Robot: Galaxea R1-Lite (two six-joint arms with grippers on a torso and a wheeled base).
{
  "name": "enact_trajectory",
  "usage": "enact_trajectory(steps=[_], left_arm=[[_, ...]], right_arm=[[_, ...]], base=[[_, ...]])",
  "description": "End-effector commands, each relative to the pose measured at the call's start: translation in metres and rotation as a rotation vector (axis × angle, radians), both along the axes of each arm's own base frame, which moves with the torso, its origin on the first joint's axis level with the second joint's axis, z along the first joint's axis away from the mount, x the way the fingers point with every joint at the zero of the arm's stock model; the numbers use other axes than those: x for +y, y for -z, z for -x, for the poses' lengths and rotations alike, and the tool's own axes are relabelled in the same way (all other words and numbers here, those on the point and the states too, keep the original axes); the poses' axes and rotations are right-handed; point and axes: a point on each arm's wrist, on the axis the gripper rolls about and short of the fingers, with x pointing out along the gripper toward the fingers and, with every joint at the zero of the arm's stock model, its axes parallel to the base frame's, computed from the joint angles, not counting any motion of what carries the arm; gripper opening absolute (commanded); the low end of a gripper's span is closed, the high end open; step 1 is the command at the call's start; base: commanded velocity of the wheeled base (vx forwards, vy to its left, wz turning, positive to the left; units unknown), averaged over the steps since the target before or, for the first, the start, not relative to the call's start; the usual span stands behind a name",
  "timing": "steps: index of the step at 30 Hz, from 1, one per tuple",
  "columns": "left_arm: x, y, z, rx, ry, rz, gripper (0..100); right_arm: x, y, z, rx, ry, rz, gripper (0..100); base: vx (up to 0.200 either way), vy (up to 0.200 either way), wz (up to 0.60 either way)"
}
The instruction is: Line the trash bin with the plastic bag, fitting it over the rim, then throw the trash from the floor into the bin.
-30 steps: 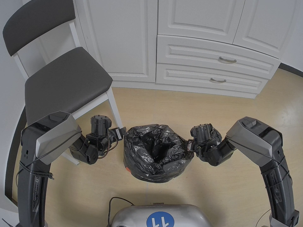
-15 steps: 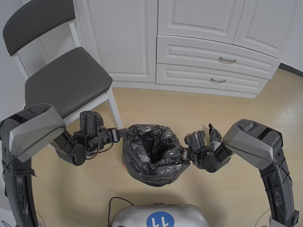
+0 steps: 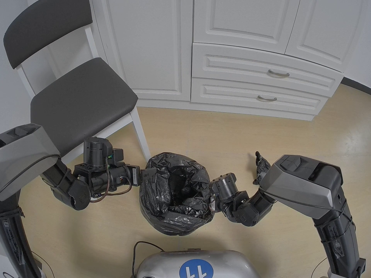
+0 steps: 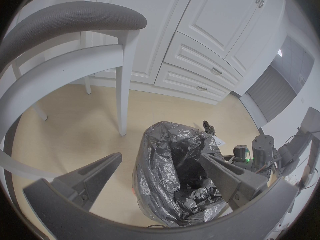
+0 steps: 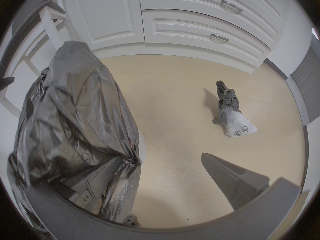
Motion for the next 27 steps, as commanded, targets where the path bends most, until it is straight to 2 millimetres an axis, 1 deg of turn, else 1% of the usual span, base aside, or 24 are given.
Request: enact_trajectory(steps=[1, 4, 5, 7, 11, 13, 19, 21, 22, 24, 27], left_arm=[[0.0, 0.0, 0.001, 0.002, 0.003, 0.0, 100], [-0.002, 0.008, 0.001, 0.024, 0.009, -0.01, 100], [-0.002, 0.008, 0.001, 0.024, 0.009, -0.01, 100], [-0.004, 0.018, 0.0, 0.044, 0.022, -0.03, 100], [-0.009, 0.026, 0.001, 0.059, 0.04, -0.047, 100], [-0.016, 0.03, 0.003, 0.066, 0.058, -0.052, 100], [-0.028, 0.04, 0.005, 0.082, 0.083, -0.063, 100], [-0.035, 0.05, 0.006, 0.097, 0.084, -0.093, 100], [-0.035, 0.05, 0.006, 0.097, 0.084, -0.093, 100], [-0.037, 0.058, 0.003, 0.085, 0.036, -0.157, 100], [-0.038, 0.064, 0.0, 0.078, 0.016, -0.194, 100]], right_arm=[[-0.006, 0.005, 0.004, 0.026, -0.003, 0.033, 100], [-0.019, 0.004, 0.007, 0.061, -0.018, 0.111, 100], [-0.019, 0.004, 0.007, 0.061, -0.018, 0.111, 100], [-0.03, -0.002, 0.012, 0.077, -0.032, 0.159, 100], [-0.038, -0.007, 0.019, 0.093, -0.055, 0.204, 100], [-0.047, -0.013, 0.023, 0.093, -0.056, 0.256, 100], [-0.053, -0.023, 0.025, 0.067, -0.018, 0.314, 100], [-0.056, -0.032, 0.03, 0.06, -0.026, 0.324, 100], [-0.056, -0.032, 0.03, 0.06, -0.026, 0.324, 100], [-0.059, -0.041, 0.033, 0.052, -0.027, 0.326, 100], [-0.06, -0.052, 0.034, 0.029, -0.024, 0.313, 100]], base=[[0.0, 0.0, 0.0], [0.0, 0.0, 0.0], [0.0, 0.0, 0.0], [0.0, 0.0, 0.0], [0.0, 0.0, 0.0], [0.0, 0.0, 0.0], [0.0, 0.0, 0.0], [0.0, 0.0, 0.0], [0.0, 0.0, 0.0], [0.0, 0.0, 0.0], [0.0, 0.0, 0.0]])
